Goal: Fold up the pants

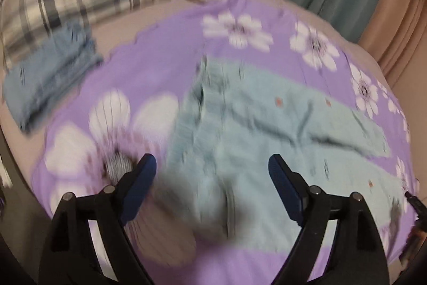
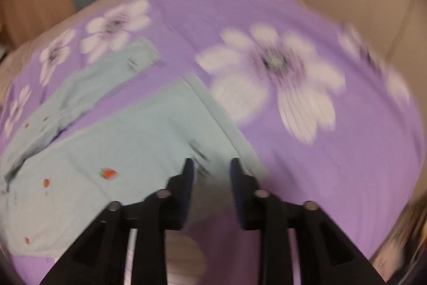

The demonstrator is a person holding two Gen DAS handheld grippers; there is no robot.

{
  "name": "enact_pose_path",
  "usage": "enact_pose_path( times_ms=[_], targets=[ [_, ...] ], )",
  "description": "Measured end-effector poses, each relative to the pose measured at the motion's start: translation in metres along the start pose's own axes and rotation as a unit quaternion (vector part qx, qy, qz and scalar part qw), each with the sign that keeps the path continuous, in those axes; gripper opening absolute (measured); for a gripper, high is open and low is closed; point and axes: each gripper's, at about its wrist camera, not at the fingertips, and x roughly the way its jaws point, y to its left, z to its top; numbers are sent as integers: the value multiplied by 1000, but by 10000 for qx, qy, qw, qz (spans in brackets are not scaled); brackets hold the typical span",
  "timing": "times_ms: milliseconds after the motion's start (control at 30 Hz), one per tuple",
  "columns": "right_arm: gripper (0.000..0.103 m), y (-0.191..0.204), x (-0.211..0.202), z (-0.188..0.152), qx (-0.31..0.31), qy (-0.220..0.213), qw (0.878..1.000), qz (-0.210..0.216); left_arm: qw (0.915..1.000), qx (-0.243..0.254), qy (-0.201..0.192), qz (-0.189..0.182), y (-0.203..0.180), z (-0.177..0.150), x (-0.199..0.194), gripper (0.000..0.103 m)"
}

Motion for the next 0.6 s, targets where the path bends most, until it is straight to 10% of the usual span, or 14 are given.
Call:
enact_pose_path(
  times_ms=[133,333,600],
  targets=[
    [50,98,2,21,-929,-178,9858,1384,9999,-94,55,-13,2,31,28,87],
    [51,250,29,62,-2665,-428,9232,2735,9997,63,164,140,2,71,78,87],
    [51,352,97,97,-4186,103,8686,2650,9984,55,519,-235,13,98,124,87]
  ],
)
